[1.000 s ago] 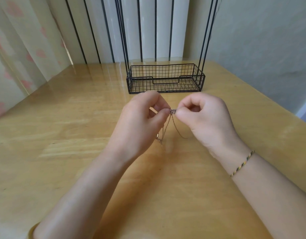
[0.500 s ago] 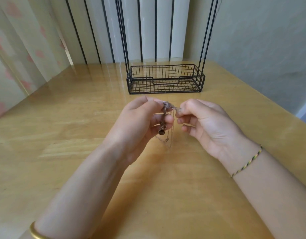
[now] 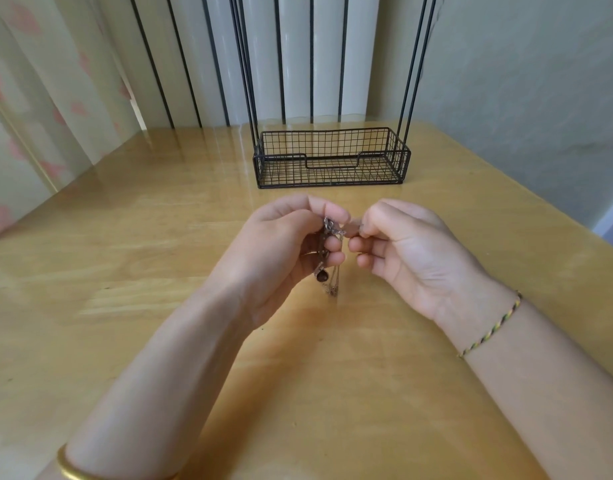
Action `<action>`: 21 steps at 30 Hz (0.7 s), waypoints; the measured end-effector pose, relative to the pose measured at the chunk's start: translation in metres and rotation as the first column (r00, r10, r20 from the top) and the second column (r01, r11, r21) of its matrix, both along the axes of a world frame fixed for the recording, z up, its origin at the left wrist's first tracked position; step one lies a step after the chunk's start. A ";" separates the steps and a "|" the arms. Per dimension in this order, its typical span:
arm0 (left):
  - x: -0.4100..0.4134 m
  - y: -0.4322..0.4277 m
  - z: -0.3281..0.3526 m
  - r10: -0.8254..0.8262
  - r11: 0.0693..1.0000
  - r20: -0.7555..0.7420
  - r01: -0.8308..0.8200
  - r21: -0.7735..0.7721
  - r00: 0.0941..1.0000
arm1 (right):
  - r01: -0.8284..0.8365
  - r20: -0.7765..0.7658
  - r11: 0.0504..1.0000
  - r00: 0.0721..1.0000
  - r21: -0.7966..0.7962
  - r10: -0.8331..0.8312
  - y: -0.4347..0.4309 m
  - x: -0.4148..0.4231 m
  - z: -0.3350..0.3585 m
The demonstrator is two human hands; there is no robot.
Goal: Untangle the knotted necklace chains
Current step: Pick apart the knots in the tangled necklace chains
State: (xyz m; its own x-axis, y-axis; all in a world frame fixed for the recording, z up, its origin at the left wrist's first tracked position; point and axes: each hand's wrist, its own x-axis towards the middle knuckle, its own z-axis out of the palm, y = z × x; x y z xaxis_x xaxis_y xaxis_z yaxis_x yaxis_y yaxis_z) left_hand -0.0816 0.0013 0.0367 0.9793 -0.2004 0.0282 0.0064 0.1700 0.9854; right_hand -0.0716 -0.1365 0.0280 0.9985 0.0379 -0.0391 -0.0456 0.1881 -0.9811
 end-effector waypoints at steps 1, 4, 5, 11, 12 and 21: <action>0.000 -0.001 0.000 -0.002 1.000 0.000 0.002 0.010 1.000 | 0.005 0.003 1.000 1.000 0.006 -0.005 0.000 0.000 0.000; 0.001 0.001 -0.001 0.002 0.999 0.009 -0.002 0.037 1.000 | 0.020 0.009 1.000 1.000 0.002 -0.020 -0.001 0.000 0.000; 0.001 0.002 -0.001 0.004 0.996 0.039 -0.008 0.089 0.999 | 0.024 0.014 1.000 1.000 -0.010 -0.024 -0.001 0.000 0.000; 0.000 0.000 -0.006 0.078 0.897 0.252 -0.178 0.404 0.965 | 0.042 0.008 0.999 0.999 -0.022 -0.042 0.001 0.000 -0.001; 0.001 0.000 -0.006 0.097 0.901 0.255 -0.194 0.388 0.962 | 0.034 0.000 0.999 0.999 -0.002 -0.034 0.001 0.000 -0.001; 0.004 0.004 -0.007 0.184 0.865 0.364 -0.327 0.381 0.913 | -0.079 -0.070 0.977 0.995 -0.198 0.067 0.001 -0.002 -0.004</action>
